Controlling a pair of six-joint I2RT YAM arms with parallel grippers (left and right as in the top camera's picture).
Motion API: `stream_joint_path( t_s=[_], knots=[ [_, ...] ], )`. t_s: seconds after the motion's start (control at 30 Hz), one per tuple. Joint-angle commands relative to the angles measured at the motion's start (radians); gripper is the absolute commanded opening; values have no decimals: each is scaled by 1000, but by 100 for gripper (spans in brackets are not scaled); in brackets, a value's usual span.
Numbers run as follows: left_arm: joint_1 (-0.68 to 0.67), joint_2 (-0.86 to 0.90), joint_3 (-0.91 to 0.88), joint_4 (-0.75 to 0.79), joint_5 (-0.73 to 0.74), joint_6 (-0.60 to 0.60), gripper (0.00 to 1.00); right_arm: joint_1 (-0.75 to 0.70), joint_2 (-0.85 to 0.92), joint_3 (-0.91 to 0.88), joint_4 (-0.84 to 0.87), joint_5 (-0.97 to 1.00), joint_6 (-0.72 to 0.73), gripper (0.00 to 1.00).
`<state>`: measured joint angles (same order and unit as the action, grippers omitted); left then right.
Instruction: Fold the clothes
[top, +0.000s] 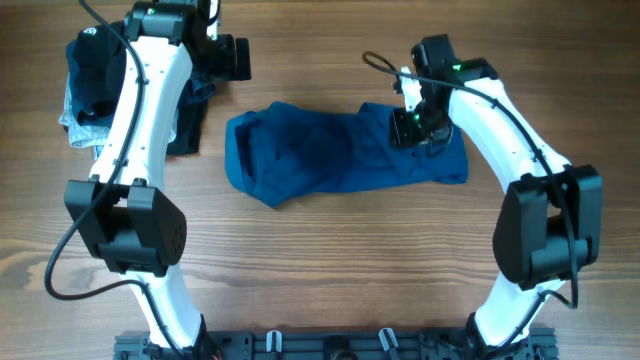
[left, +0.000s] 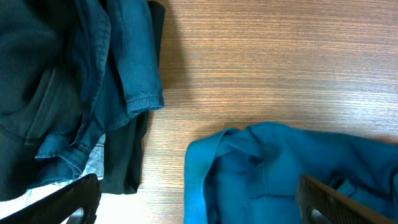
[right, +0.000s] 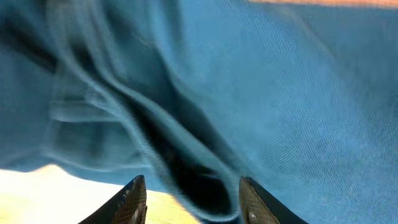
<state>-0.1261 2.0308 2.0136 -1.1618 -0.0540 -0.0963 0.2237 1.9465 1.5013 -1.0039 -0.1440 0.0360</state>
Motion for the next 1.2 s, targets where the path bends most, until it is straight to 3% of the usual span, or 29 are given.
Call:
stream_joint_path(
  t_s=[0.0, 0.07, 0.17, 0.4, 0.63, 0.7, 0.77, 0.8, 0.83, 1.0, 1.17],
  knots=[
    [-1, -21, 8, 3, 11, -16, 100, 1, -6, -57, 33, 55, -24, 47],
    [-1, -21, 8, 3, 11, -16, 100, 2, -6, -78, 48, 56, -38, 43],
    [-1, -21, 8, 3, 11, -16, 100, 2, -6, -86, 50, 55, -37, 15],
    [-1, -21, 8, 3, 12, -16, 100, 2, -11, -69, 35, -16, -37, 5],
    [0, -21, 8, 3, 11, -16, 100, 56, -55, -63, 35, -174, -35, 4],
    [0, -21, 8, 4, 11, -16, 100, 93, -66, -63, 42, -208, -33, 8],
    [0, -21, 8, 7, 11, -16, 100, 126, -66, -63, 46, -253, -33, 35],
    [0, -21, 8, 8, 11, -16, 100, 137, -66, -63, 46, -261, -33, 45],
    [0, -21, 8, 8, 11, -16, 100, 148, -66, -63, 45, -261, -33, 48],
    [0, -21, 8, 8, 8, -16, 100, 155, -76, -53, 42, -281, -15, 52],
    [0, -21, 8, 3, 8, -16, 100, 100, -107, -11, 46, -160, 20, 53]
  ],
)
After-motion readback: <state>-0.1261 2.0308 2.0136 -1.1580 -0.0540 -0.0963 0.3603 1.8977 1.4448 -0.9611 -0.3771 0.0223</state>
